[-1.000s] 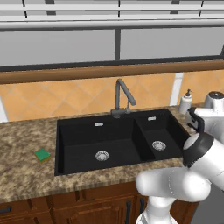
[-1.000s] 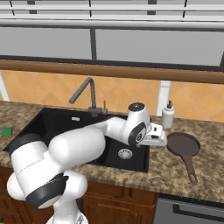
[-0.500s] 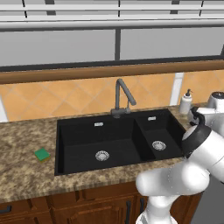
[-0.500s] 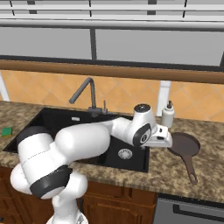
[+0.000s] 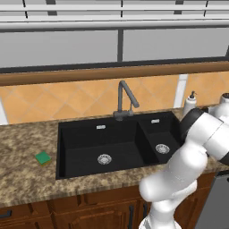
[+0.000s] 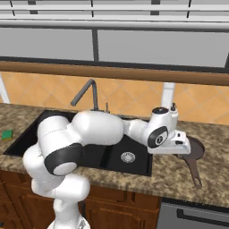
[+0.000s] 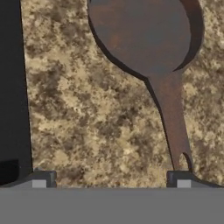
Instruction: Pick the pan and sponge and place them into the sink. Then turn on the water.
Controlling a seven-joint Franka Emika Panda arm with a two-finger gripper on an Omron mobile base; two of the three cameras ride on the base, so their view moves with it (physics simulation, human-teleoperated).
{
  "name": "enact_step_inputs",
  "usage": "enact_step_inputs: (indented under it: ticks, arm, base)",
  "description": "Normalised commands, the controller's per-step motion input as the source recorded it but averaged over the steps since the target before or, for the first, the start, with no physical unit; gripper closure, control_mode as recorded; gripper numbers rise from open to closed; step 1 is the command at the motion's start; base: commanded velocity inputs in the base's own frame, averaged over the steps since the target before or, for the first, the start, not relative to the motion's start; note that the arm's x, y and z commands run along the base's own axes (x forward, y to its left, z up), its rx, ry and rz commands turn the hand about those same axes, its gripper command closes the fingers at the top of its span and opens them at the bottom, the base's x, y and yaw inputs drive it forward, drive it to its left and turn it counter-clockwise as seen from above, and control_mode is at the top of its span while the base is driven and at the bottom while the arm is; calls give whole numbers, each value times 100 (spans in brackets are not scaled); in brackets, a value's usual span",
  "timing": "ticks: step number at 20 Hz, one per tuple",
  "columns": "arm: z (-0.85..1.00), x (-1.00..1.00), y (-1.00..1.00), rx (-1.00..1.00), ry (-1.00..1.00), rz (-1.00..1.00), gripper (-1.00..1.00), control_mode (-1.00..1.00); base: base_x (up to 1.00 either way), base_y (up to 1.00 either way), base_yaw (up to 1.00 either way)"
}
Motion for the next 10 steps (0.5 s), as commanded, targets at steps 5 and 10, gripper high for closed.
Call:
enact_step_inputs:
  ticks: [5, 10]
  arm:
    - [0, 0, -60, 1, 18, 1, -100, -100]
    - [-13, 0, -39, 2, 8, 0, -100, -100]
  base:
    - [0, 0, 0]
    - [0, 0, 0]
